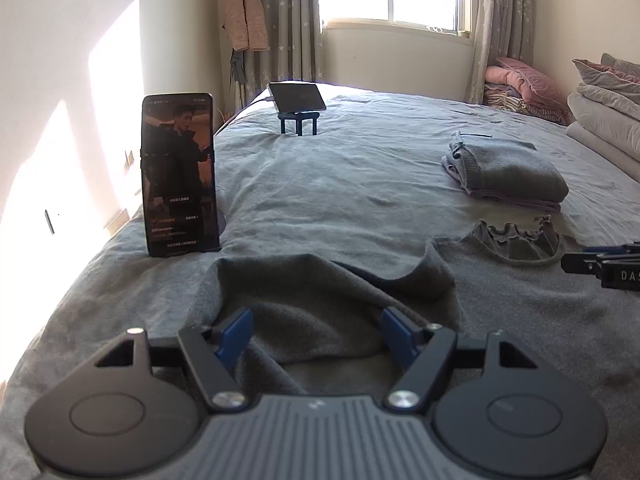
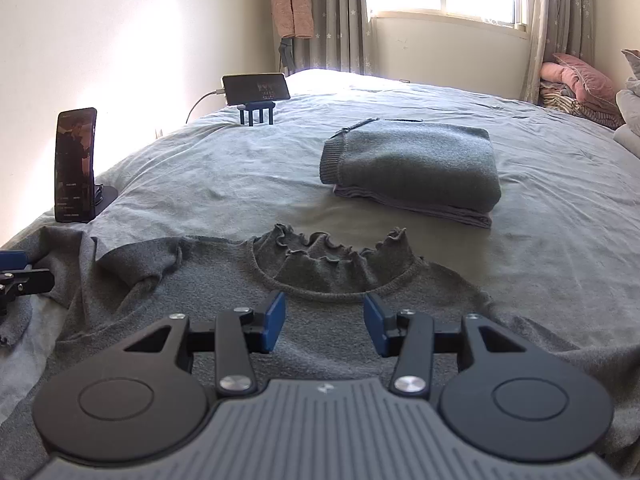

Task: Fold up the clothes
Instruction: 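Grasp the side edge of the grey fleece with the left gripper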

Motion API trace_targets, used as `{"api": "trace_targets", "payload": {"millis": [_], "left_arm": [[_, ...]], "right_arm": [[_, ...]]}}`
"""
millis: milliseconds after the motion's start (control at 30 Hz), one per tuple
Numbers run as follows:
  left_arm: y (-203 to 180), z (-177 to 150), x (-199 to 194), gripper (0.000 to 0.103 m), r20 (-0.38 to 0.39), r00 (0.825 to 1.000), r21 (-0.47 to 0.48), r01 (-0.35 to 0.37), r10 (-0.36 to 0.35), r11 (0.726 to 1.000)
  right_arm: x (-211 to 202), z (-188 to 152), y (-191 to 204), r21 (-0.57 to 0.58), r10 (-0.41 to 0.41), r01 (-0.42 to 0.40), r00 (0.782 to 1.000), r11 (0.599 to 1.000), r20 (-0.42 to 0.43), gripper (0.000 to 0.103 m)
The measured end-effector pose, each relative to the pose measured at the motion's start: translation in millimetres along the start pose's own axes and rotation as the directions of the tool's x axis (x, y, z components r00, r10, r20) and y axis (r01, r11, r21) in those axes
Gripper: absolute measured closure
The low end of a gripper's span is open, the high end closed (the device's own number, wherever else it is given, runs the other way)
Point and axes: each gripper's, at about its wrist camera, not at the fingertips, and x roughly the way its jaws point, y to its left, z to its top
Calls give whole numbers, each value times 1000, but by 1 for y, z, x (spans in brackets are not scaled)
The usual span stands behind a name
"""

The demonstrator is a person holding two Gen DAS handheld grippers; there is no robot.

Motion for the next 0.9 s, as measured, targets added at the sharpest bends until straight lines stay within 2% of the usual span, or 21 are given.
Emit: {"api": "trace_targets", "payload": {"millis": [133, 333, 467, 700, 733, 867, 900], "left_arm": [[25, -11, -9, 28, -17, 1000, -36, -25, 25, 999], [53, -28, -15, 28, -58, 998, -122, -20, 13, 992], [60, -34, -23, 29, -47, 999, -166, -8, 1, 986], [82, -38, -42, 29, -63, 996, -227, -81, 68, 971], [88, -39, -43, 29, -73, 996, -247, -76, 59, 966], [105, -47, -40, 41, -87, 996, -356, -26, -6, 934], [103, -47, -38, 44, -87, 996, -358, -23, -9, 933]], "right_arm": [[-3, 4, 19, -4, 50, -50, 999, 999, 18, 48], [0, 0, 41, -6, 115, -115, 993, 993, 32, 42], [7, -9, 53, -35, 122, -121, 992, 992, 13, 42], [22, -24, 61, -52, 128, -129, 992, 990, -21, 41], [23, -25, 62, -52, 131, -133, 991, 990, -25, 41], [24, -27, 63, -59, 138, -140, 990, 988, -27, 37], [23, -27, 64, -60, 138, -140, 990, 988, -27, 37]]}}
